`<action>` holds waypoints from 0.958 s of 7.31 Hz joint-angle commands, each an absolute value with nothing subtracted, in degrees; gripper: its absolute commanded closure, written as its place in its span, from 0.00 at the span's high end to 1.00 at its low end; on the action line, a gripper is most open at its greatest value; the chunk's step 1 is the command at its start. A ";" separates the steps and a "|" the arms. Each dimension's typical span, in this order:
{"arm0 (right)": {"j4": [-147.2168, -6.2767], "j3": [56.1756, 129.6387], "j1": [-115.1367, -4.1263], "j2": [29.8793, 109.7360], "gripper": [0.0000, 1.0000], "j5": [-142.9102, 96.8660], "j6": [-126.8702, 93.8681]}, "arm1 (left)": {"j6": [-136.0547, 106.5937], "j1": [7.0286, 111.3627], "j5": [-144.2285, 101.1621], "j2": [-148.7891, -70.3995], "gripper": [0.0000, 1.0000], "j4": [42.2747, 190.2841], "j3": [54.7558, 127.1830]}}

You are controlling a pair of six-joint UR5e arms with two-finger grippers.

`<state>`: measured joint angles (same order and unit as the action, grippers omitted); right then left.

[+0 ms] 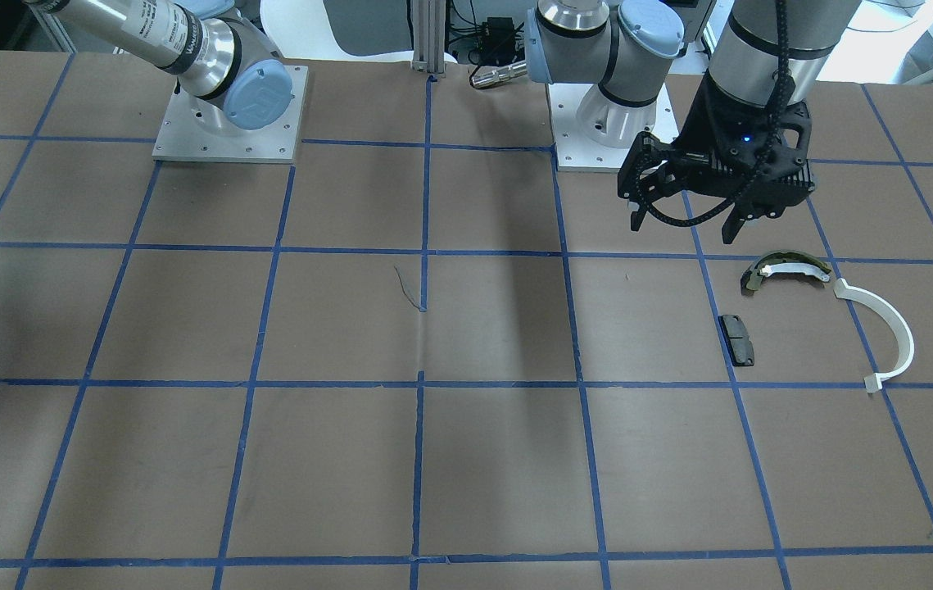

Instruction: Place bearing gear from tray to pile

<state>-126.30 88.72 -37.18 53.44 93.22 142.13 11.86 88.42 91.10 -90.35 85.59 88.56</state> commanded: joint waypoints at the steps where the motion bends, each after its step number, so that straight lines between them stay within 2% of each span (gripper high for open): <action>1: -126.30 88.68 -37.18 53.09 0.44 93.78 142.12 | 9.60 88.42 91.06 -90.61 1.00 85.52 87.64; 2: -126.30 88.68 -37.18 53.09 0.31 93.87 142.12 | 7.84 88.42 91.05 -90.79 1.00 85.52 87.80; 3: -125.95 88.77 -37.18 53.35 0.08 95.35 141.68 | 7.65 88.42 91.14 -90.79 1.00 85.52 87.80; 4: -125.43 88.68 -37.18 53.52 0.00 96.41 141.51 | 6.86 88.42 91.06 -90.53 1.00 85.43 87.98; 7: -122.37 88.68 -38.32 58.68 0.00 96.16 140.28 | -1.05 88.59 88.96 -90.36 1.00 85.52 88.24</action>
<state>-124.32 88.68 -37.76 55.82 96.34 141.22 0.76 88.60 90.03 -90.62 85.51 87.83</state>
